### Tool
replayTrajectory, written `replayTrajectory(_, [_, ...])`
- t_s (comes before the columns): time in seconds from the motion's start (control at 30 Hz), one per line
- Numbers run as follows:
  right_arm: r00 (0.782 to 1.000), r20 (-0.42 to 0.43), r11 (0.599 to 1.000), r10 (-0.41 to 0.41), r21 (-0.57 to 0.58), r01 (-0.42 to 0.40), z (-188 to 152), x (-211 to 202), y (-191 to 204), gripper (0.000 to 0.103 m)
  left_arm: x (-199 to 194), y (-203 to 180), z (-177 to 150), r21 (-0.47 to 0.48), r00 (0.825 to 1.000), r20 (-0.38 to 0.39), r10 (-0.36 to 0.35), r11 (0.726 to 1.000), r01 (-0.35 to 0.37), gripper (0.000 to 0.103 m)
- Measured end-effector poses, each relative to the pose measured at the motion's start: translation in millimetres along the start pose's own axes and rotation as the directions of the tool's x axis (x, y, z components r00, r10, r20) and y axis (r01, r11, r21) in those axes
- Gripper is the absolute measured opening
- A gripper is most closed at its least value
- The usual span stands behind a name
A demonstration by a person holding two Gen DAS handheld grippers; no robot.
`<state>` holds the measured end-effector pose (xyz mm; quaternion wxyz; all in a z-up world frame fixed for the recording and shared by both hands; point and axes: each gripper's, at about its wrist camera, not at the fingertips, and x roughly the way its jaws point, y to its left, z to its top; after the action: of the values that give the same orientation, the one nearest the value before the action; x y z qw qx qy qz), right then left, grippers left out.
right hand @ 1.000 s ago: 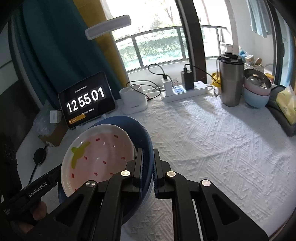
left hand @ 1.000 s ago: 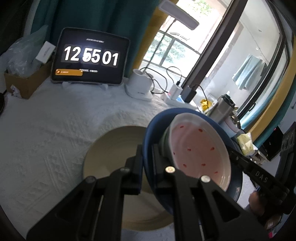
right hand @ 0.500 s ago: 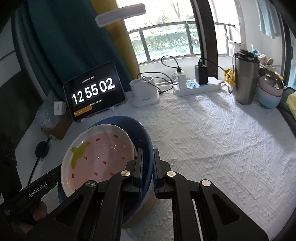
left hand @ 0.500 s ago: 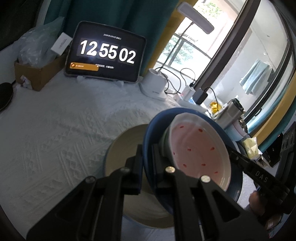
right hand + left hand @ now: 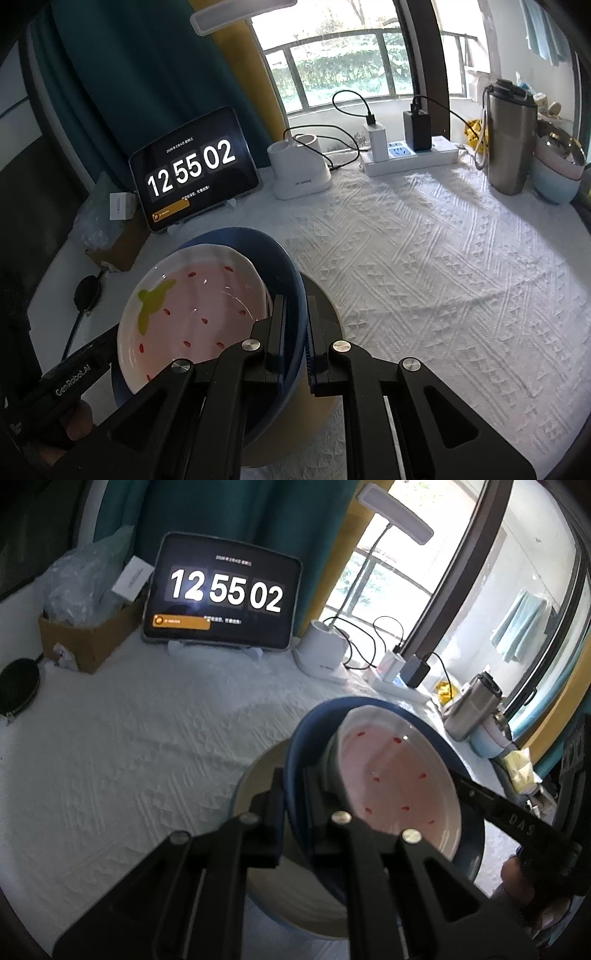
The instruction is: Organize plates and bowls
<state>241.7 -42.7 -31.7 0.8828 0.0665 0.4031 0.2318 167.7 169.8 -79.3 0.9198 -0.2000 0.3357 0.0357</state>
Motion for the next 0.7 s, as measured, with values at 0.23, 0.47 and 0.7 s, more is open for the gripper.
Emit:
replayTrajectory(0.23, [1.000, -0.001, 1.000, 0.022, 0.022, -0.022, 0.1, 2.4, -3.6, 0.011, -0.4, -0.6, -0.8, 0.017, 1.000, 0.012, 0.007, 1.000, -0.008, 0.009])
replayTrajectory(0.47, [0.998, -0.016, 0.998, 0.059, 0.038, -0.058, 1.5, 3.0, -8.2, 0.011, -0.3, 0.4, 0.6, 0.017, 1.000, 0.002, 0.007, 1.000, -0.007, 0.010])
replayTrajectory(0.7, [0.997, -0.030, 0.996, 0.072, 0.057, -0.070, 2.3, 3.6, -10.9, 0.012, 0.1, -0.1, 1.1, 0.009, 1.000, -0.006, 0.025, 1.000, -0.025, 0.012])
